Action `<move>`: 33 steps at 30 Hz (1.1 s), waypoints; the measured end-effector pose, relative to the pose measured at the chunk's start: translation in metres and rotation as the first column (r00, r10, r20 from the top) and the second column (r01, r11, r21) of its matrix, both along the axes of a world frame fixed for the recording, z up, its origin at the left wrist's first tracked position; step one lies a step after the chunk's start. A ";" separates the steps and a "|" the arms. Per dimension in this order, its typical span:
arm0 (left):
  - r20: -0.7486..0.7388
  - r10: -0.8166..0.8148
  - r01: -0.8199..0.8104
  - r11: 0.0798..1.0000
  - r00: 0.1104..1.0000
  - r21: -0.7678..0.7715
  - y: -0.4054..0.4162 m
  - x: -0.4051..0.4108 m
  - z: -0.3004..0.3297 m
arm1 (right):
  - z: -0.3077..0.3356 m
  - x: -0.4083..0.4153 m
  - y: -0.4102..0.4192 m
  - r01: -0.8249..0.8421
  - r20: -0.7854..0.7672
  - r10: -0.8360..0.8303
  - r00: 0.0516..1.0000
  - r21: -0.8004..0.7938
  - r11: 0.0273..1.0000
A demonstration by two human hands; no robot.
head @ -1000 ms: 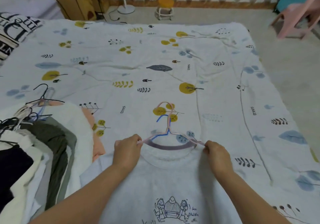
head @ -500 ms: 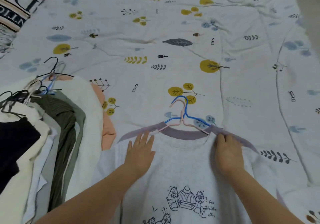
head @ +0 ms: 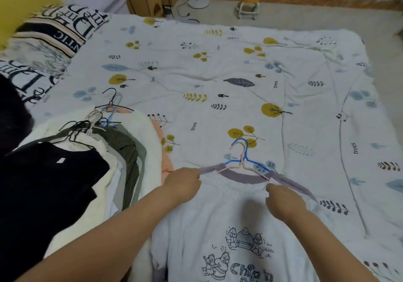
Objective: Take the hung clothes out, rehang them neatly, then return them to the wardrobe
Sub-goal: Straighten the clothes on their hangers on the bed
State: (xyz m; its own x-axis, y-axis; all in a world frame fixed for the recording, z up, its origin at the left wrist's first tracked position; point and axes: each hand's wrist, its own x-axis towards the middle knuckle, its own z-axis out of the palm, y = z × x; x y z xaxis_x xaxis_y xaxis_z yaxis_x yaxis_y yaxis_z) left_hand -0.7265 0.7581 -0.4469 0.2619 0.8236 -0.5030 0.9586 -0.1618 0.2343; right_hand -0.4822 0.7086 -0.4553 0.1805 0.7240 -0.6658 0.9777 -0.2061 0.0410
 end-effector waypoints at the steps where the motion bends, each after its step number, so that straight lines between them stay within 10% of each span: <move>1: 0.013 0.017 -0.017 1.000 1.000 0.007 -0.003 -0.008 0.011 | 0.010 -0.008 0.001 -0.001 -0.002 0.001 1.000 -0.004 1.000; 14: 0.078 0.203 -0.211 0.970 0.976 0.118 -0.009 -0.210 0.078 | 0.082 -0.211 0.020 -0.172 -0.156 0.243 0.957 0.368 0.914; 33: -0.158 0.435 -0.421 0.900 0.886 0.117 0.035 -0.487 -0.003 | 0.001 -0.460 0.089 -0.159 -0.312 0.262 0.913 0.319 0.934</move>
State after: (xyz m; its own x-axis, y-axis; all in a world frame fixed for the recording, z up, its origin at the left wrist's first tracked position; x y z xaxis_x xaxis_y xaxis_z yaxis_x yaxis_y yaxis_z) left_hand -1.2139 0.7926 -0.4502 -0.2115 0.8738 -0.4380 0.9630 0.2629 0.0594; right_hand -0.9423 0.7978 -0.4545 -0.2006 0.8846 -0.4210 0.9408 0.0541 -0.3345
